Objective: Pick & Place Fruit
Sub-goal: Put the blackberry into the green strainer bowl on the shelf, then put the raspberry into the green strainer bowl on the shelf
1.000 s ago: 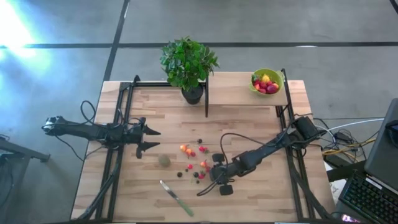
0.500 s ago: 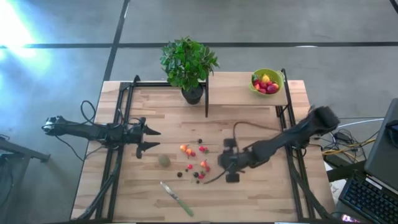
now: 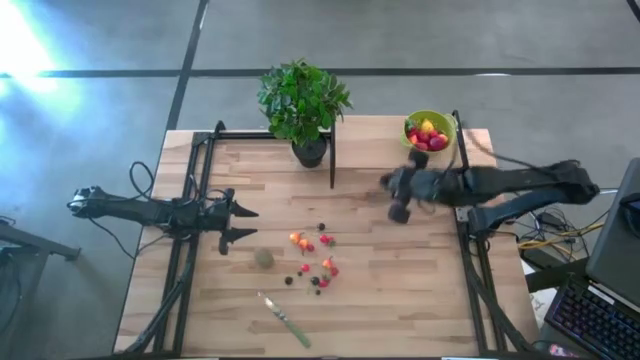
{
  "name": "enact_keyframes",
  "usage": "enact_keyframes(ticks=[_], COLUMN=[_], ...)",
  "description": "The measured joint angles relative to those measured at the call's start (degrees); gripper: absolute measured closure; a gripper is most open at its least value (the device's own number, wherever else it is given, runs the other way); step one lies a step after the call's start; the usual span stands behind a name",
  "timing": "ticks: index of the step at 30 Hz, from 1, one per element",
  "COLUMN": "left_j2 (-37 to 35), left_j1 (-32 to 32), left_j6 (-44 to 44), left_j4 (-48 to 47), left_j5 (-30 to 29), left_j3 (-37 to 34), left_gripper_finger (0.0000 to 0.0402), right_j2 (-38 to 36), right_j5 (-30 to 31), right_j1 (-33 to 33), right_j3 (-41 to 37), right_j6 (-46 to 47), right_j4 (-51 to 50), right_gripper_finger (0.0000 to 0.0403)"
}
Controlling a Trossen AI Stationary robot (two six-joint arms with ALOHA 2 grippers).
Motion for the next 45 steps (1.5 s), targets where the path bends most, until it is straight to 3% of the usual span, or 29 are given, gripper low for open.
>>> enact_keyframes(ticks=[6,12,21,35,45], left_j2=[0.0,0.0,0.0,0.0,0.0], left_j1=[-0.01,0.0,0.0,0.0,0.0], left_j6=[0.0,0.0,0.0,0.0,-0.01], left_j4=[0.0,0.0,0.0,-0.01,-0.01], left_j5=[-0.01,-0.02,-0.02,0.0,0.0], left_j3=[0.02,0.01,0.01,0.02,0.01], left_gripper_finger=[0.0172,0.0172,0.0172,0.0172,0.0172], right_j2=[-7.13,-8.05,-3.3,1.03,0.73], right_j5=[-0.01,-0.56,-12.3,-12.56,-12.16], right_j1=[-13.35,-26.91,-42.15,-45.83,-46.01], right_j3=[0.34,0.66,0.66,0.66,0.63], right_j6=[-2.92,-3.33,-4.28,-4.56,-4.4], right_j4=[-0.19,-0.43,-3.32,-5.74,-5.71], right_gripper_finger=[0.0307,0.0309,0.0308,0.0305,0.0241])
